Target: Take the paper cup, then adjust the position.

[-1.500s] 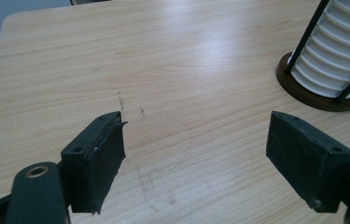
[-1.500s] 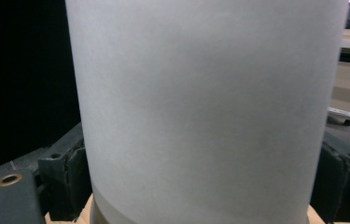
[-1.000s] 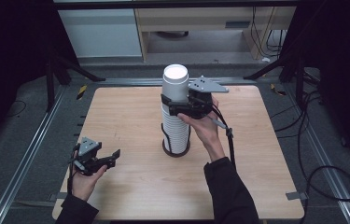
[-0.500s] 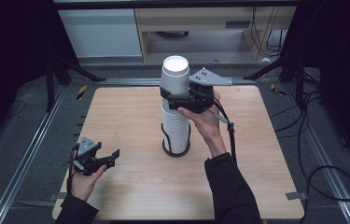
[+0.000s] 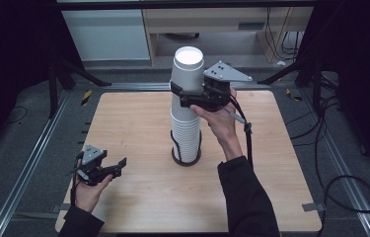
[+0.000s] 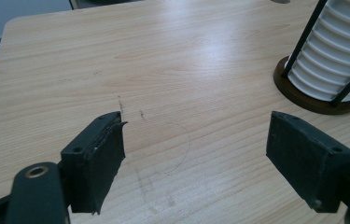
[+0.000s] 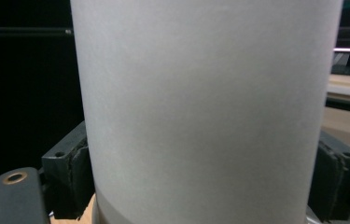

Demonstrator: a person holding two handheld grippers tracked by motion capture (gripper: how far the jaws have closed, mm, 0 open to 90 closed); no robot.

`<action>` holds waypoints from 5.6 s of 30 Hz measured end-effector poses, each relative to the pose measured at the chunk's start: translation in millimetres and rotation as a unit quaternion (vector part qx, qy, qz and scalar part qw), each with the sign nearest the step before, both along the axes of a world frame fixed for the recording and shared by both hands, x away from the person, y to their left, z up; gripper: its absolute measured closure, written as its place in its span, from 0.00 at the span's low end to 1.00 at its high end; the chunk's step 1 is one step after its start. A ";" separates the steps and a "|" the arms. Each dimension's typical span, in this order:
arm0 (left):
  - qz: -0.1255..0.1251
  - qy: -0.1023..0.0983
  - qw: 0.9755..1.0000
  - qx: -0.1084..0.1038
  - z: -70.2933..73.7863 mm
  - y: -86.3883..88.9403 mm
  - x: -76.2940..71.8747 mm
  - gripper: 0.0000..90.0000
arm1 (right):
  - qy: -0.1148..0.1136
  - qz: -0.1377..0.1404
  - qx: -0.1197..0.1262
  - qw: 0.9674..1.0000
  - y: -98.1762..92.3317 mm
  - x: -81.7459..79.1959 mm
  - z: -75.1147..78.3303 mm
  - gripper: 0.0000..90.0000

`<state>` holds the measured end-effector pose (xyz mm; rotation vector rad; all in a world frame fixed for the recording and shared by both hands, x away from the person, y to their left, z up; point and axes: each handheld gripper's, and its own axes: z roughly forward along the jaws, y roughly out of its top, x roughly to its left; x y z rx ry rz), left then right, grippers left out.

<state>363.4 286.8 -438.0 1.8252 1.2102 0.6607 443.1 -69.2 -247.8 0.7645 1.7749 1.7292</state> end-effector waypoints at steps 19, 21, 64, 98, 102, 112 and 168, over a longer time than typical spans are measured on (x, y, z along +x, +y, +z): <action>-0.003 -0.001 1.000 0.000 2.2 -1.3 -1.2 0.21 | -0.024 -0.025 -0.012 0.999 -41.6 -20.8 15.2 0.15; -0.004 0.000 1.000 0.000 1.7 -2.0 -1.1 0.21 | -0.020 -0.031 -0.017 0.999 -53.9 -25.7 6.6 0.15; -0.038 0.003 0.999 0.007 2.4 -18.1 -3.4 0.22 | 0.077 0.010 -0.096 0.992 -114.3 -71.5 -123.3 0.15; -0.127 -0.007 0.992 -0.009 22.6 -39.9 -16.1 0.23 | 0.136 0.176 -0.198 0.954 -57.8 -72.9 -166.9 0.14; -0.143 -0.006 0.990 -0.008 23.4 -45.2 -17.7 0.24 | 0.141 0.190 -0.214 0.948 -49.2 -73.0 -173.6 0.14; -0.186 -0.004 0.982 -0.020 29.2 -54.0 -20.5 0.24 | 0.151 0.221 -0.242 0.933 -30.2 -71.5 -185.2 0.14; -0.352 0.068 0.934 0.004 24.0 -123.1 -13.8 0.17 | 0.132 0.288 -0.344 0.884 27.1 -72.2 -200.7 0.14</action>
